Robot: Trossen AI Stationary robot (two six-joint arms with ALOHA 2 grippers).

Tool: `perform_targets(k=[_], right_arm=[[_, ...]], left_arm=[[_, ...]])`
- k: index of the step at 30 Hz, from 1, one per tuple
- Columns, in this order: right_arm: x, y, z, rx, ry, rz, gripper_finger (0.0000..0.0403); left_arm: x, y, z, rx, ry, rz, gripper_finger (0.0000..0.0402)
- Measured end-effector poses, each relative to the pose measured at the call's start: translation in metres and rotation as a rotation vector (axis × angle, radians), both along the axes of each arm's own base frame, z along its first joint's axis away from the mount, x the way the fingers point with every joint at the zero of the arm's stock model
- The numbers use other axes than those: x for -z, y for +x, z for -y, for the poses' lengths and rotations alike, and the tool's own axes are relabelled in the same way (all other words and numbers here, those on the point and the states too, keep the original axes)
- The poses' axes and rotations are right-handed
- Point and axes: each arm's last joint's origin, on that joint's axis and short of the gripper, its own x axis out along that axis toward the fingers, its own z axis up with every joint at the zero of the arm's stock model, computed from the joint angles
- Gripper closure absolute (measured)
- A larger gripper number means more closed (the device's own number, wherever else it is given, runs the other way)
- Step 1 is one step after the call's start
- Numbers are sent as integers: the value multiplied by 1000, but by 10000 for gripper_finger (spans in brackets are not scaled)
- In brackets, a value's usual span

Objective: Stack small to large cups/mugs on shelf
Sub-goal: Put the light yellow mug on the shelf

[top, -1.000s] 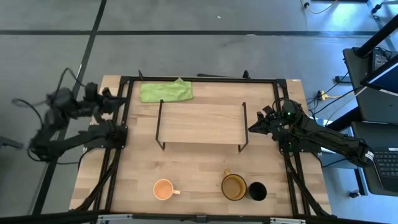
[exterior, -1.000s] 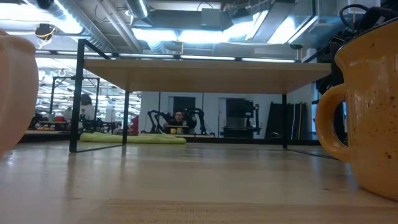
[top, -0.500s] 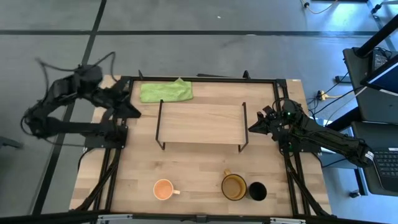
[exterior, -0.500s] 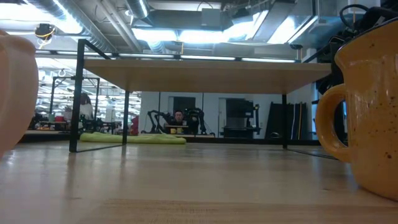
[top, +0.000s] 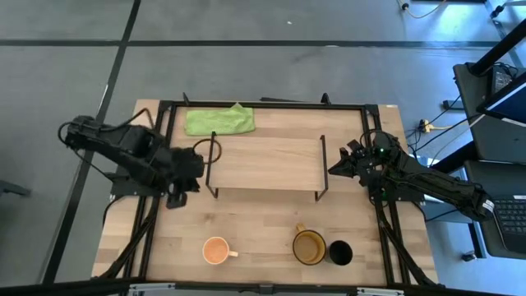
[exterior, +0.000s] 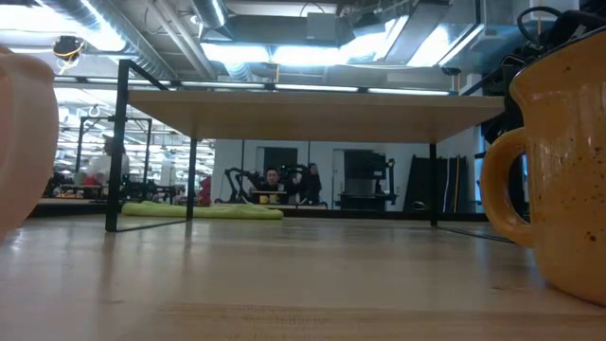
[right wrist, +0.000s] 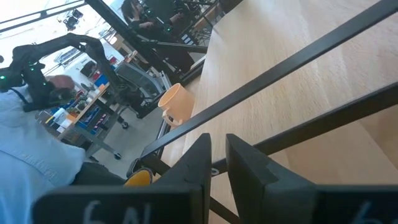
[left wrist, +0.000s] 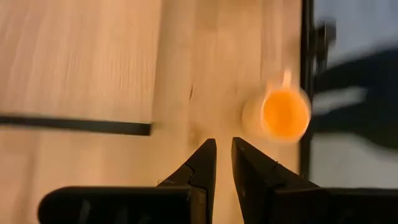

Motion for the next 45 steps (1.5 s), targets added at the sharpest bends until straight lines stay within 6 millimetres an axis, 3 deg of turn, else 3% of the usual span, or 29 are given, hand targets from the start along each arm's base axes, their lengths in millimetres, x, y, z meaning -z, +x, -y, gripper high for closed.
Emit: perform_targets(k=[5, 9, 17, 22, 29, 45], right_arm=[[0, 0, 0, 0, 0, 0, 352], [0, 0, 0, 0, 0, 0, 352], [0, 0, 0, 0, 0, 0, 352], [0, 0, 0, 0, 0, 0, 352], [0, 0, 0, 0, 0, 0, 352], [0, 0, 0, 0, 0, 0, 352]], left_arm=[[5, -16, 44, -306, -56, -25, 356], [23, -18, 88, -520, -99, -73, 356], [81, 23, 151, -750, -182, -221, 317], [102, 40, 159, -853, -179, -239, 286], [123, 49, 171, -915, -172, -289, 270], [142, 45, 175, -922, -150, -341, 269]])
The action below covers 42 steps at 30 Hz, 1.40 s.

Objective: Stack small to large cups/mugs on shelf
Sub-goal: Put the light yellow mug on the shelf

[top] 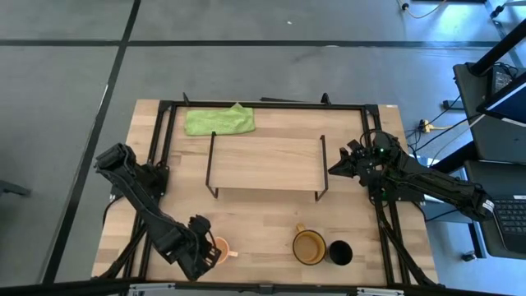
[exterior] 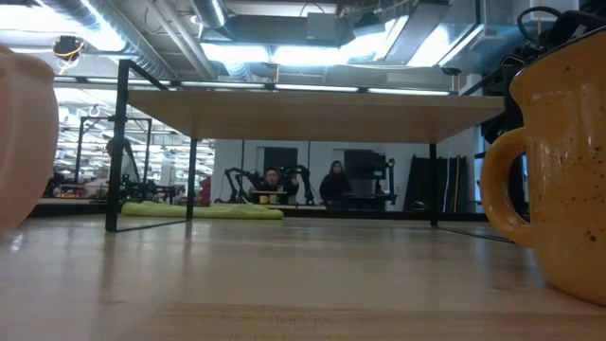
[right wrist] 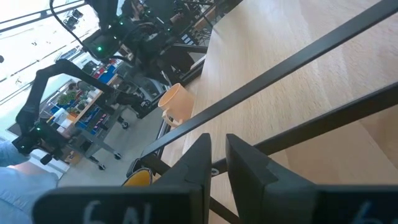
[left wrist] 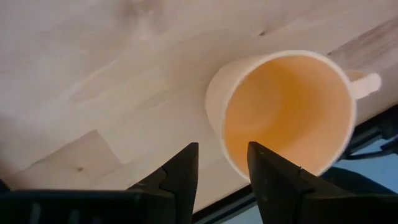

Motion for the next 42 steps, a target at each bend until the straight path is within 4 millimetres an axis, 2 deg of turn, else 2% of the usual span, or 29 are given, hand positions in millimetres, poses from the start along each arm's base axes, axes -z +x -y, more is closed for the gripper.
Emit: perform_targets(k=[14, 24, 30, 34, 39, 42], right_arm=[[0, 0, 0, 0, 0, 0, 352], [0, 0, 0, 0, 0, 0, 352], [0, 0, 0, 0, 0, 0, 352], [0, 0, 0, 0, 0, 0, 352], [0, 0, 0, 0, 0, 0, 352], [0, 0, 0, 0, 0, 0, 352]], left_arm=[[34, -2, -2, -20, -25, 31, 269], [49, -8, -9, -18, 15, -4, 278], [49, -5, -10, -22, 5, 6, 281], [49, -3, -12, -5, 6, 10, 313], [48, 4, -11, 21, -25, 50, 388], [43, 9, -10, 42, -34, 65, 392]])
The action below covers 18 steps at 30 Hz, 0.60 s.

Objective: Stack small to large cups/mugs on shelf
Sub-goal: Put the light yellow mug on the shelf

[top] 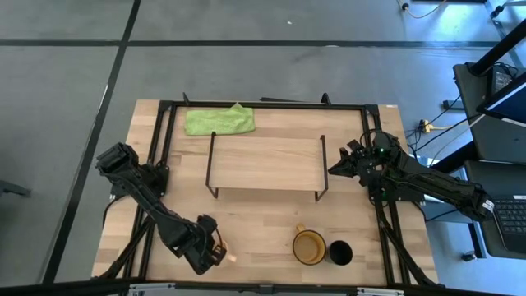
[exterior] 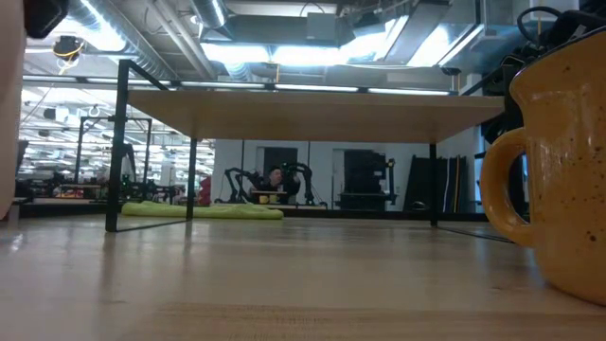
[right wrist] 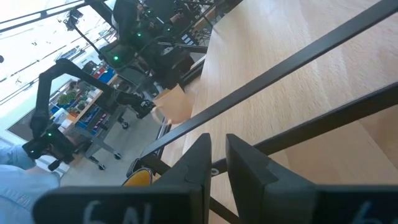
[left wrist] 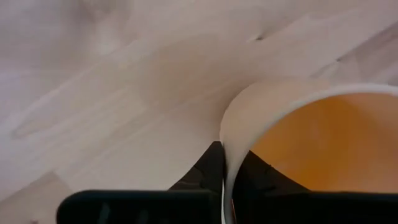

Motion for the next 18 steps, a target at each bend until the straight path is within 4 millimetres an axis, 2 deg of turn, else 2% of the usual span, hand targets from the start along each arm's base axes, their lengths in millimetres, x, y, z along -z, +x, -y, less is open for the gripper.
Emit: perform_targets(k=[4, 8, 14, 16, 18], right_arm=[[0, 0, 0, 0, 0, 0, 352], [0, 0, 0, 0, 0, 0, 352], [0, 0, 0, 0, 0, 0, 352], [0, 0, 0, 0, 0, 0, 352], [0, 0, 0, 0, 0, 0, 352]], left_arm=[[-23, 9, -3, 55, 18, -24, 396], [-75, 21, -14, 167, 71, -50, 398], [-170, 33, -55, 413, 277, 60, 399], [-191, 34, -73, 498, 342, 57, 399], [-203, 41, -91, 600, 380, 83, 399]])
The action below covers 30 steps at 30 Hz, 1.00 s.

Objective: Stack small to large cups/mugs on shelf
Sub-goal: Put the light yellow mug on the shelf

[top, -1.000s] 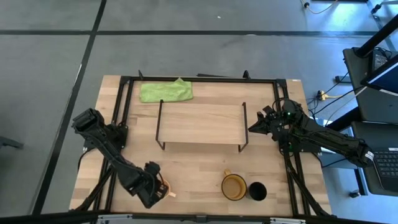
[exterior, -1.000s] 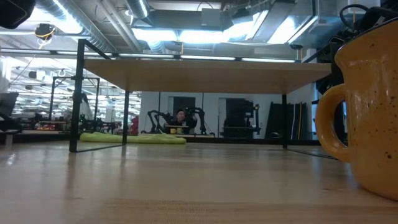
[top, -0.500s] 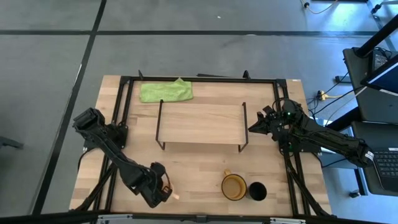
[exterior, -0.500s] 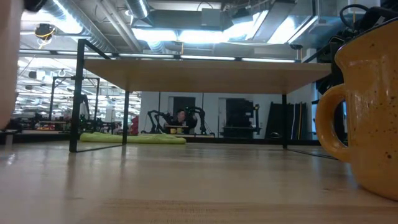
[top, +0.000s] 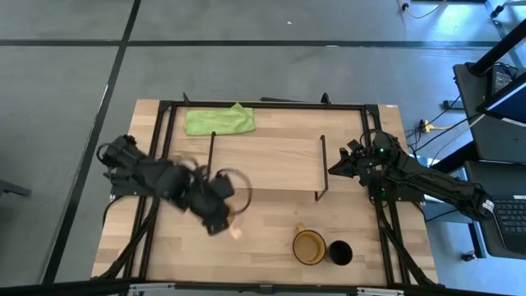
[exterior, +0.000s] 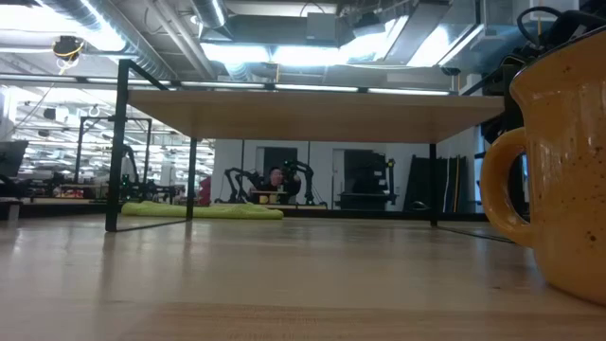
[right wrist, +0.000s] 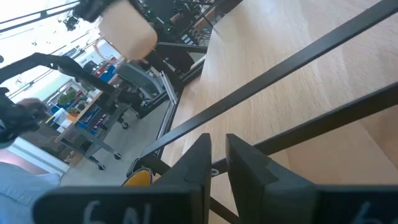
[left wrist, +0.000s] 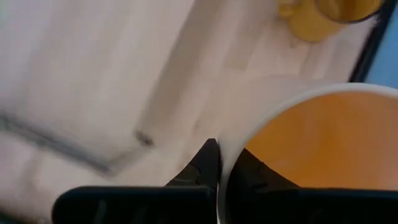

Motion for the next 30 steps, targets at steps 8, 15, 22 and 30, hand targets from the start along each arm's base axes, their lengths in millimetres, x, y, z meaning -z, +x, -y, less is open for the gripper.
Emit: perform_targets(k=[8, 15, 22, 30], right_arm=[[0, 0, 0, 0, 0, 0, 352], [0, 0, 0, 0, 1, -2, 352], [0, 0, 0, 0, 2, -3, 352], [0, 0, 0, 0, 2, -3, 352]], left_arm=[[-8, 23, -75, 478, 254, -105, 399], [-8, 29, -162, 421, 212, -153, 398], [-7, 23, -200, 441, 119, -129, 398], [41, 26, -205, 497, 14, -297, 399]])
